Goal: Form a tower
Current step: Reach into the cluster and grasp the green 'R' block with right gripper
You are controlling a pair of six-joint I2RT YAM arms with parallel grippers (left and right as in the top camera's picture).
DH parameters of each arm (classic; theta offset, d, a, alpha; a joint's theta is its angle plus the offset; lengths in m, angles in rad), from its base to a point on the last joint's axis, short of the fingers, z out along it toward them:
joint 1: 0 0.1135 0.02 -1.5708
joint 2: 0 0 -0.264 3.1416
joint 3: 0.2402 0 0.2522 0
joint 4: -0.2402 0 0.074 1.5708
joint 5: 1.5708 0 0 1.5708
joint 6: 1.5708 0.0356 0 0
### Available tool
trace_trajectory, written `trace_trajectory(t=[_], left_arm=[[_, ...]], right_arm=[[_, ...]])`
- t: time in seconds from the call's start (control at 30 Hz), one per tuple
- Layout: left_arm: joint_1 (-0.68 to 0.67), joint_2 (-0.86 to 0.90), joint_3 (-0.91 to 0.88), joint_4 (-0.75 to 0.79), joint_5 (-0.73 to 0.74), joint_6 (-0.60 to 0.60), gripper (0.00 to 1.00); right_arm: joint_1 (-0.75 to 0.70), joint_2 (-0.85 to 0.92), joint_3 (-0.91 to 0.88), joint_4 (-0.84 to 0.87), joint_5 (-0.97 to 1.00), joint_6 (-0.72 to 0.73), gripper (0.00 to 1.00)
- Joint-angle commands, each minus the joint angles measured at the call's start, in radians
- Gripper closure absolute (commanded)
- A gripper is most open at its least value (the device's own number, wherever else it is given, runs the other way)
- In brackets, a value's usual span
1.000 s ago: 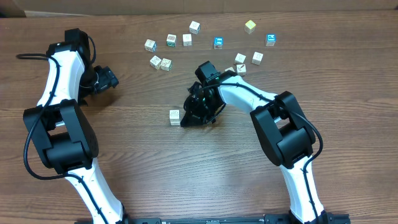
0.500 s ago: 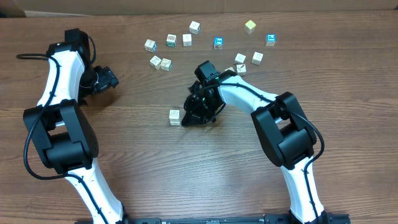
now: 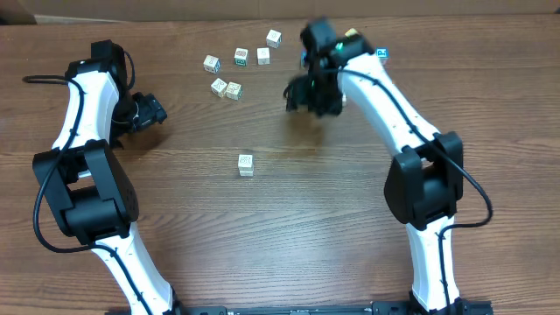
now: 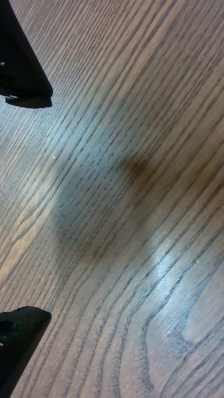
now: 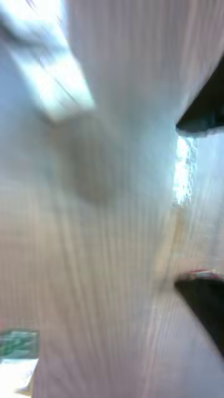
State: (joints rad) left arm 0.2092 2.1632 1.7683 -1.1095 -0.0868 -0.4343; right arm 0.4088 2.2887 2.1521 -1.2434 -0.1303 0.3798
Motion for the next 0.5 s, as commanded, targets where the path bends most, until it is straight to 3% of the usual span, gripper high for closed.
trace_trajectory(t=[0.0,0.1,0.23,0.37,0.47], left_arm=[[-0.006,0.012,0.002,0.0,-0.005,0.012,0.0],[-0.006,0.012,0.002,0.0,-0.005,0.012,0.0],[-0.006,0.012,0.002,0.0,-0.005,0.012,0.0],[-0.006,0.012,0.002,0.0,-0.005,0.012,0.01],[-0.006,0.012,0.002,0.0,-0.005,0.012,0.0]], right_arm=[[0.003,-0.028,0.082,0.02,0.306,-0.103,0.16],[0.0,-0.02,0.08,0.061,0.32,-0.217,0.14],[-0.013,0.008,0.076,0.047,0.32,-0.251,0.33],[-0.038,0.032,0.052,0.047,0.259,-0.263,0.39],[-0.055,0.033,0.012,0.09,0.188,-0.307,0.55]])
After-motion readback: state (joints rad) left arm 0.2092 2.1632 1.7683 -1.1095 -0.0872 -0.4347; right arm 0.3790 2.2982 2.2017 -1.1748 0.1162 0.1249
